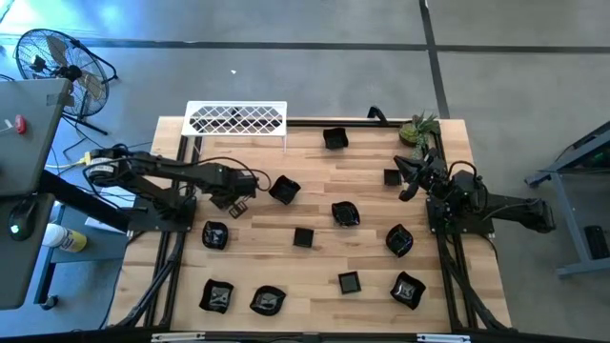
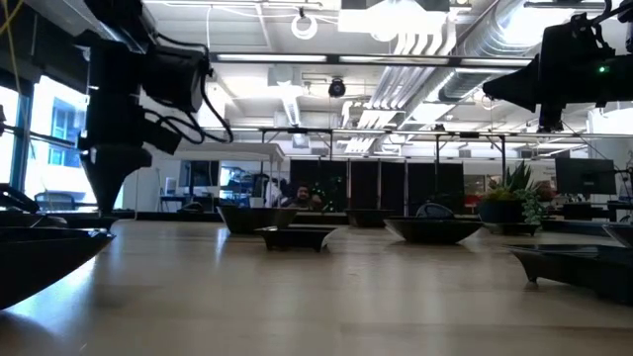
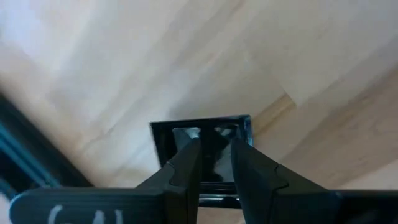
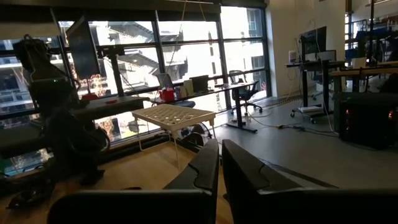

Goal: Pick & Place Mini shaped plates
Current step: Put the black square plate on the shelf

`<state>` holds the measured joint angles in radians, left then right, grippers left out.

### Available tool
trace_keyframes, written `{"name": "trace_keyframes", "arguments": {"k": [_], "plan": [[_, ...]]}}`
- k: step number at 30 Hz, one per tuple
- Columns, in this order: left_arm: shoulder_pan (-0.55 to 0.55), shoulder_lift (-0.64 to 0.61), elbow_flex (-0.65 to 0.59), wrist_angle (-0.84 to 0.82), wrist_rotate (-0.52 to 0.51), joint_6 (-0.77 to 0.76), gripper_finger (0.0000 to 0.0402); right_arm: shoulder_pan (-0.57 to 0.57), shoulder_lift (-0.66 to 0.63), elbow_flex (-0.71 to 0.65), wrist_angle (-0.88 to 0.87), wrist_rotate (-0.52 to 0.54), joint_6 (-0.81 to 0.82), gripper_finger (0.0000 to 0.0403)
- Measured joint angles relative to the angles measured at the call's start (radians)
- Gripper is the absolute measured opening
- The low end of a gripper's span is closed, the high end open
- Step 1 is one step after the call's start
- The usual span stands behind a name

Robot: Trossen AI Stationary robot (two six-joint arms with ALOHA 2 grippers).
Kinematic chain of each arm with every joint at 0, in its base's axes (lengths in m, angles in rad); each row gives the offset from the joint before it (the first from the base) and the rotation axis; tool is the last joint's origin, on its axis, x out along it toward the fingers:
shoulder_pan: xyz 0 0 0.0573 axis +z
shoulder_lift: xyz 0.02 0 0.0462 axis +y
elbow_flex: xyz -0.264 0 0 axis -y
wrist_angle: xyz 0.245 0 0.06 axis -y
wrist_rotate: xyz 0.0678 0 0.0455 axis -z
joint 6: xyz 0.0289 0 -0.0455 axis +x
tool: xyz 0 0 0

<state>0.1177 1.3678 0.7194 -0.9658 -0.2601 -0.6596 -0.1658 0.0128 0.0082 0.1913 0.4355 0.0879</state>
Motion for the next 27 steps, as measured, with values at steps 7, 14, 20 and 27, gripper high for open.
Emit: {"name": "trace_keyframes", "arguments": {"k": [7,14,20,27], "plan": [[0.0,-0.001,0.043,-0.034,0.038,0.0,0.0084,0.0,0.0,0.0,0.0,0.0,-0.001,0.0016],[0.0,0.013,0.033,-0.024,0.069,-0.035,0.0128,0.0,0.0,0.0,0.0,0.0,0.001,0.0017],[0.0,0.011,0.033,0.013,0.075,-0.051,0.0166,0.0,0.0,0.0,0.0,-0.001,0.0,0.0017],[0.0,0.012,0.033,0.047,0.077,-0.052,0.0149,0.0,0.0,0.0,0.0,0.0,-0.001,0.0016]]}}
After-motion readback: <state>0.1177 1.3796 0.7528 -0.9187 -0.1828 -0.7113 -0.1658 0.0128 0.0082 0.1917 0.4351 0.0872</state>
